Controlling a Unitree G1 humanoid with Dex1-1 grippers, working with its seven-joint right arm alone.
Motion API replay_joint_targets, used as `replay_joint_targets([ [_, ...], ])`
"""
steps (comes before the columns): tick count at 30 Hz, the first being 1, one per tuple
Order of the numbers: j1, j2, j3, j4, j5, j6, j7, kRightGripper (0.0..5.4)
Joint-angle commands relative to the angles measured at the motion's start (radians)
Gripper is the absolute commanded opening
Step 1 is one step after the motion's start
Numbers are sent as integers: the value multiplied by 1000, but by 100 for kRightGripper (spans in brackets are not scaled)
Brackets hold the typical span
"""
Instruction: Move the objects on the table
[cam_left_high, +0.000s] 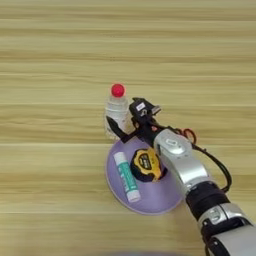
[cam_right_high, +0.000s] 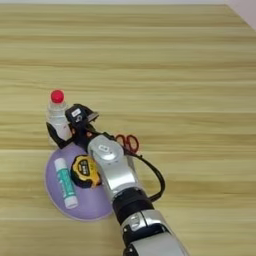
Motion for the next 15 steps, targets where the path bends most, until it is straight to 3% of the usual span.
replay_joint_targets([
  [1,-92,9,-6,-21,-5,-37,-15,537],
  [15,-158,20,-12,92,-5,-74,-15,537],
])
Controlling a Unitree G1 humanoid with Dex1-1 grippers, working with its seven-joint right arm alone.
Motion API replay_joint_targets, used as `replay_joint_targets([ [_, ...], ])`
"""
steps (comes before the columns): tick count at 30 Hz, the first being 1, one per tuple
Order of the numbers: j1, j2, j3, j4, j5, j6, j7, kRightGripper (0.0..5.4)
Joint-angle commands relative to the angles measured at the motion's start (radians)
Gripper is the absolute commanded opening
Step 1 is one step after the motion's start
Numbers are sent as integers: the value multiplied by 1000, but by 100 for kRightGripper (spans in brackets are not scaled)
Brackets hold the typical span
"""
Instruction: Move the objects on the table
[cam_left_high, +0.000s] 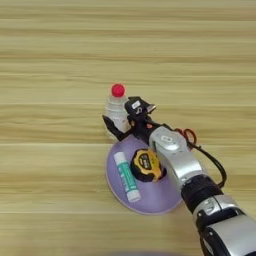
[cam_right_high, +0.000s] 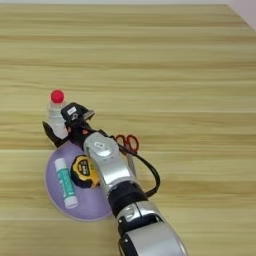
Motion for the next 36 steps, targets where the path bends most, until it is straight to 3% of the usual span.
replay_joint_targets([
  [1,-98,8,-12,-11,-4,-36,-17,537],
  [19,-148,23,-25,80,-12,-84,-30,537],
  [36,-163,25,-43,124,-12,-116,-33,376],
])
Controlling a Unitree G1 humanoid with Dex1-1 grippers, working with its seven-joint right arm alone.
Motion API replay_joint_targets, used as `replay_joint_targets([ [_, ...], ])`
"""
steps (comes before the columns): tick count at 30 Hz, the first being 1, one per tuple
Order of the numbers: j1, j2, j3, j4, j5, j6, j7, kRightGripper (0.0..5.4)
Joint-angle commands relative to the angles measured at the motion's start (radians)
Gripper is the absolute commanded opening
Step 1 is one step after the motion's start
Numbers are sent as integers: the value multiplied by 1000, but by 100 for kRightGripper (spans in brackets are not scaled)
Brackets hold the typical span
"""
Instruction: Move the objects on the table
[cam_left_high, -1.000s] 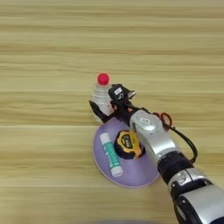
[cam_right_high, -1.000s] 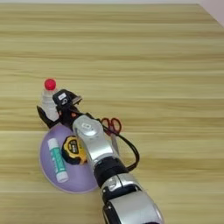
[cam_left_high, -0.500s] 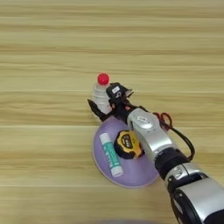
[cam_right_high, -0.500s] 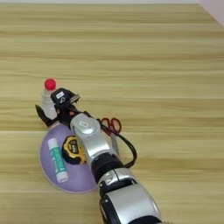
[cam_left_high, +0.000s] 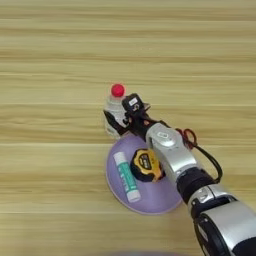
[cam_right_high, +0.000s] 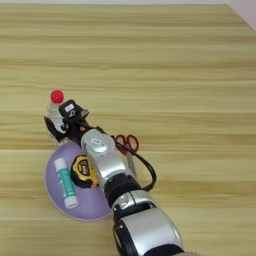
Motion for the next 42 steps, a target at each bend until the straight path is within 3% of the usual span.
replay_joint_targets([
  [1,-87,5,-13,-26,4,-35,-14,364],
  [11,-91,6,-23,-3,2,-58,-17,313],
  [35,-88,-22,-68,-147,21,-60,-32,310],
  [42,-103,-67,-116,-206,37,-43,-50,310],
])
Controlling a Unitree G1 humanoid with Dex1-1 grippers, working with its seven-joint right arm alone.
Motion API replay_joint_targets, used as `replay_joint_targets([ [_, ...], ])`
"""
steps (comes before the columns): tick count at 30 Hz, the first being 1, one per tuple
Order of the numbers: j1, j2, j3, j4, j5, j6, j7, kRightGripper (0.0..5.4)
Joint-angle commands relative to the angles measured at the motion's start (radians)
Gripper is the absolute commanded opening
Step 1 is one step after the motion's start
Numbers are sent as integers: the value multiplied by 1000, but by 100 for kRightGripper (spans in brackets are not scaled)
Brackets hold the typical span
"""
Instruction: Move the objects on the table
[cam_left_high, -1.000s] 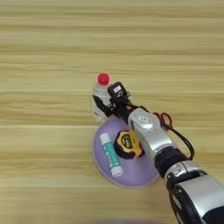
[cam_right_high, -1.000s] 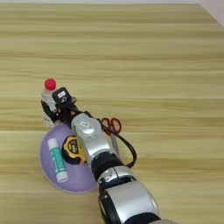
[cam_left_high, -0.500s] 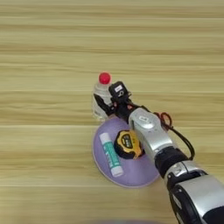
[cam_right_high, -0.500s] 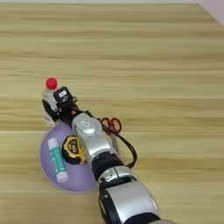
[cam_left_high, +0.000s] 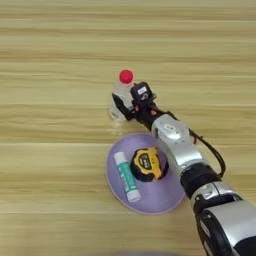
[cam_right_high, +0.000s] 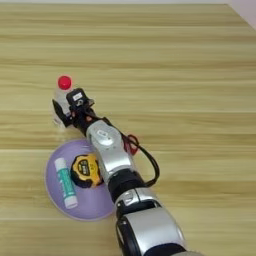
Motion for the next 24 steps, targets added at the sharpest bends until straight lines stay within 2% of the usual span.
replay_joint_targets([
  [1,-100,-45,-46,-103,32,-13,-30,310],
  [8,-85,-86,-82,-147,45,3,-46,310],
  [16,-31,-156,-152,-200,67,48,-74,308],
  [20,35,-189,-193,-299,86,106,-91,307],
  [24,136,-217,-219,-467,90,181,-95,307],
])
